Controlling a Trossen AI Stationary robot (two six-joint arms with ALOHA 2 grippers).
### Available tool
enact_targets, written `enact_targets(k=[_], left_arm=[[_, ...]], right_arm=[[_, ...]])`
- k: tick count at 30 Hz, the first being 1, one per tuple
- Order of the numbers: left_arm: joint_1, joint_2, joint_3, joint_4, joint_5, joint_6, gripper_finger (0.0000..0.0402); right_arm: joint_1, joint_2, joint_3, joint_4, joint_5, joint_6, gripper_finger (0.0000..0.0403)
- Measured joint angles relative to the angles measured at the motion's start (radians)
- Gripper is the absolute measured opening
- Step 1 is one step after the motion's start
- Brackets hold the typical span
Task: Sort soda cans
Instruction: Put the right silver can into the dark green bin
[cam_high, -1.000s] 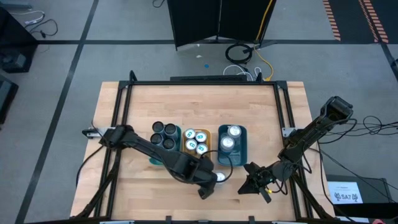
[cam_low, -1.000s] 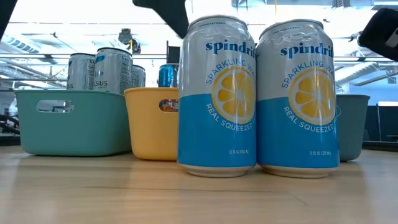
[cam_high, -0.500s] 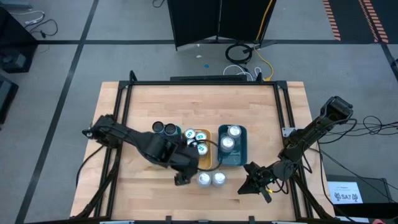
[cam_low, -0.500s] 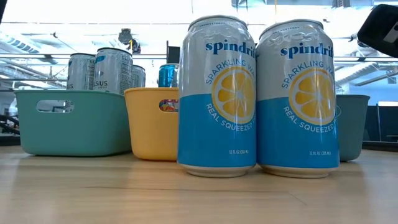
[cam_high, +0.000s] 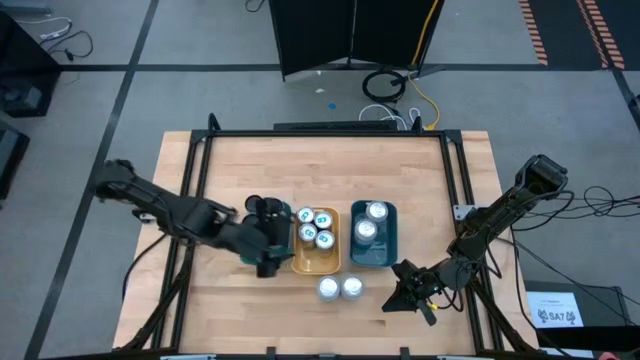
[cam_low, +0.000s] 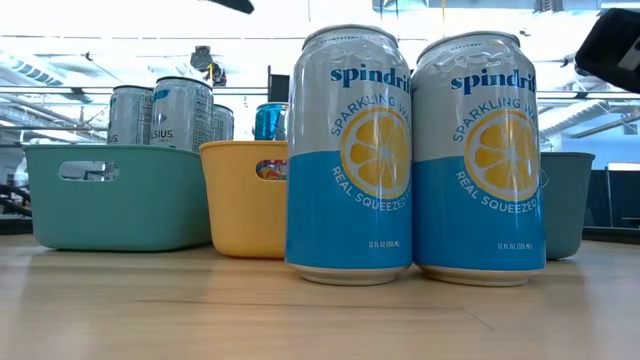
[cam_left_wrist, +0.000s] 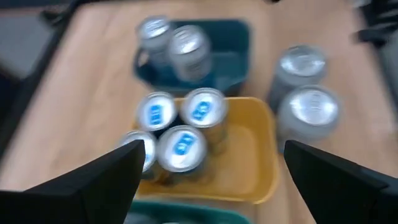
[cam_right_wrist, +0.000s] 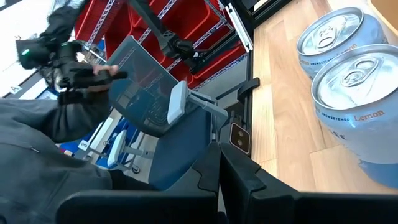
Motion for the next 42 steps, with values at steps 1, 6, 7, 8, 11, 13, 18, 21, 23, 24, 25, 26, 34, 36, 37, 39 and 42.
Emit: enact_targets(k=[1, 6, 7, 8, 11, 13, 18, 21, 23, 24, 25, 26, 34, 36, 37, 39, 42], left_arm=[[0.009, -0.058, -0.08, 0.077, 0.035, 0.027, 0.0391], [0.059, -0.355, -0.402, 0.301, 0.099, 0.048, 0.0391], [0.066, -0.414, -0.452, 0.32, 0.099, 0.054, 0.0391], [0.07, -0.476, -0.498, 0.341, 0.102, 0.069, 0.0391], [0.079, -0.662, -0.612, 0.378, 0.111, 0.099, 0.0391], [0.082, -0.78, -0.682, 0.38, 0.111, 0.099, 0.0391], [0.082, -1.073, -0.842, 0.412, 0.179, 0.105, 0.0391], [0.081, -1.218, -0.925, 0.501, 0.28, 0.139, 0.0391], [0.081, -1.287, -0.984, 0.581, 0.379, 0.129, 0.0391], [0.081, -1.313, -1.012, 0.604, 0.424, 0.109, 0.0391], [0.079, -1.33, -1.04, 0.614, 0.453, 0.084, 0.0391], [0.079, -1.339, -1.069, 0.615, 0.463, 0.064, 0.0391], [0.143, -1.367, -1.204, 0.713, 0.258, 0.147, 0.0391], [0.188, -1.393, -1.204, 0.704, 0.242, 0.175, 0.0391], [0.213, -1.397, -1.203, 0.707, 0.246, 0.188, 0.0391], [0.264, -1.397, -1.202, 0.698, 0.291, 0.203, 0.0391], [0.337, -1.397, -1.203, 0.684, 0.373, 0.195, 0.0391]], right_arm=[[0.0, 0.0, 0.0, 0.0, 0.0, 0.0, 0.0], [0.0, 0.0, 0.0, 0.0, 0.0, 0.0, 0.0], [0.0, 0.0, 0.0, -0.001, 0.0, -0.003, 0.0], [0.0, 0.0, 0.0, -0.002, 0.0, -0.011, 0.0], [-0.004, 0.0, 0.0, -0.003, 0.0, -0.039, 0.0], [-0.013, 0.0, 0.0, -0.006, 0.001, -0.05, 0.0], [-0.043, 0.0, 0.0, -0.013, 0.002, -0.052, 0.0], [-0.06, 0.0, 0.0, -0.013, 0.002, -0.05, 0.0], [-0.073, 0.0, 0.0, -0.013, 0.002, -0.043, 0.0], [-0.079, 0.0, 0.0, -0.013, 0.002, -0.039, 0.0], [-0.085, 0.0, 0.0, -0.012, 0.006, -0.036, 0.0], [-0.09, 0.0, 0.0, -0.011, 0.017, -0.035, 0.0], [-0.127, 0.0, 0.0, -0.009, 0.134, -0.045, 0.0], [-0.136, 0.0, 0.0, -0.008, 0.133, -0.045, 0.0], [-0.14, 0.0, 0.0, -0.008, 0.133, -0.045, 0.0], [-0.145, 0.0, 0.0, -0.007, 0.131, -0.045, 0.0], [-0.151, 0.0, 0.0, -0.008, 0.129, -0.045, 0.0]])
